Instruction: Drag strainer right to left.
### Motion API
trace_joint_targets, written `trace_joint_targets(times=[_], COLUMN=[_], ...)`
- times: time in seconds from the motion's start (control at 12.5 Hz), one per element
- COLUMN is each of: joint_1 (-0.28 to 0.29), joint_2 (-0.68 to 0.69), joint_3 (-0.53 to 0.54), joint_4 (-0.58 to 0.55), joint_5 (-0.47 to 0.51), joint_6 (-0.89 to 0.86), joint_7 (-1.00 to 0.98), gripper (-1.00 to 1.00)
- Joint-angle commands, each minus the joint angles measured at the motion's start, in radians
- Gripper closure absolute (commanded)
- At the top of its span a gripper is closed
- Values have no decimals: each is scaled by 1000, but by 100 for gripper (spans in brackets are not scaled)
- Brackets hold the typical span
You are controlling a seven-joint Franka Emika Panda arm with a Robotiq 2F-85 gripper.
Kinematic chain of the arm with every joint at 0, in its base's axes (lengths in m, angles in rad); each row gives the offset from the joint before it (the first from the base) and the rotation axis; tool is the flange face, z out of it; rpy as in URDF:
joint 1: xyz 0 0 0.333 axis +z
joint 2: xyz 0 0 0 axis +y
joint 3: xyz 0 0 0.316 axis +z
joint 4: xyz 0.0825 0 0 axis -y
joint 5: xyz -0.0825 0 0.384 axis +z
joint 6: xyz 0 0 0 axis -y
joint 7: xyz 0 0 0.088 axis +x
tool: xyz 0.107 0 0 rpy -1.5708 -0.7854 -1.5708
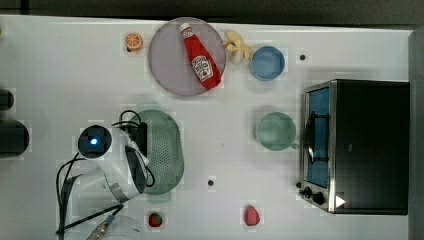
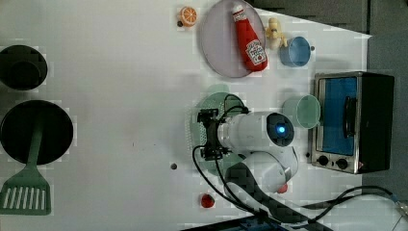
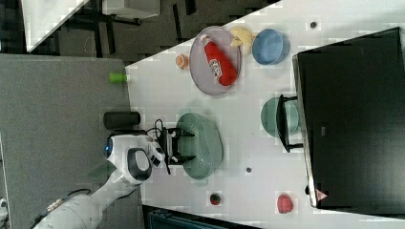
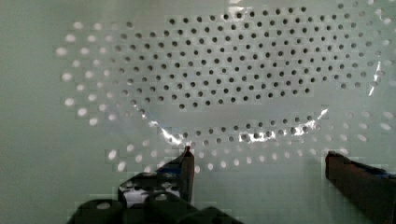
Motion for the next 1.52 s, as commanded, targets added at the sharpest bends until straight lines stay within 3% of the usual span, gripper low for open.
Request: trace_joint_targets(times=[0.08, 0.64, 1.52], joint_1=[42, 121, 240], joint_2=[5, 74, 183], joint_3=[0, 0, 0], joint_4=[76, 193, 383], joint_5=[22, 118, 158], joint_6=[-26, -33, -38], joint_7=[46, 61, 182], gripper=[-100, -100, -100])
